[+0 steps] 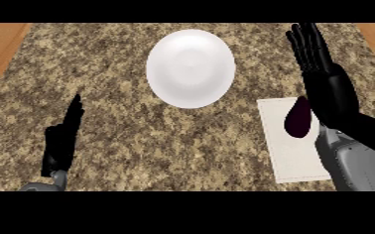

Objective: Pick the tomato from the placemat and place it in the plate

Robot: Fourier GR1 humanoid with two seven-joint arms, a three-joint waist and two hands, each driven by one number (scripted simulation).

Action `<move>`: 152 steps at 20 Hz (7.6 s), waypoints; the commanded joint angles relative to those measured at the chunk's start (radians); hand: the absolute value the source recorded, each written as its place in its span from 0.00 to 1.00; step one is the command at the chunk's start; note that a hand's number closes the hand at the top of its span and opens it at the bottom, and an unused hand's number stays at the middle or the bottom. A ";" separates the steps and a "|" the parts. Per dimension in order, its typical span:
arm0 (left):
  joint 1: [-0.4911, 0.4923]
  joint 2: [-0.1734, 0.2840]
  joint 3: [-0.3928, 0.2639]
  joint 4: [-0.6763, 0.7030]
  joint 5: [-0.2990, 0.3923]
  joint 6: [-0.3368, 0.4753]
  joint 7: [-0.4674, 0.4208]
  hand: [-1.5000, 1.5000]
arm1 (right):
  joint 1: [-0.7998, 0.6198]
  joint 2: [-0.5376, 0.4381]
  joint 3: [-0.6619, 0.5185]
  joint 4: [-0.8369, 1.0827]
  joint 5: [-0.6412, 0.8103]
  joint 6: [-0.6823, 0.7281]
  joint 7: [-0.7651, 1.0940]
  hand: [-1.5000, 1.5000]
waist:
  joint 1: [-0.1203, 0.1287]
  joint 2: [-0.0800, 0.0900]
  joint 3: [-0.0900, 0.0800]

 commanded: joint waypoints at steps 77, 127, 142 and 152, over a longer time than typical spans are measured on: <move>0.052 -0.253 0.096 -0.057 -0.030 -0.290 0.194 0.50 | 0.463 0.093 -0.214 0.087 1.074 0.001 0.339 0.00 | 0.005 -0.046 -0.019; -0.056 -0.318 0.058 -0.029 -0.072 -0.302 0.247 0.50 | -0.347 0.310 0.382 0.397 1.651 -0.711 1.543 1.00 | 0.099 -0.026 -0.018; -0.034 -0.290 0.097 -0.033 -0.054 -0.321 0.228 0.50 | -0.471 0.310 0.145 0.835 1.595 -1.058 1.376 1.00 | 0.074 -0.023 -0.017; -0.060 -0.282 0.089 -0.033 -0.065 -0.340 0.214 0.50 | -0.559 0.310 0.074 1.075 1.091 -0.919 1.102 0.00 | 0.105 -0.010 -0.015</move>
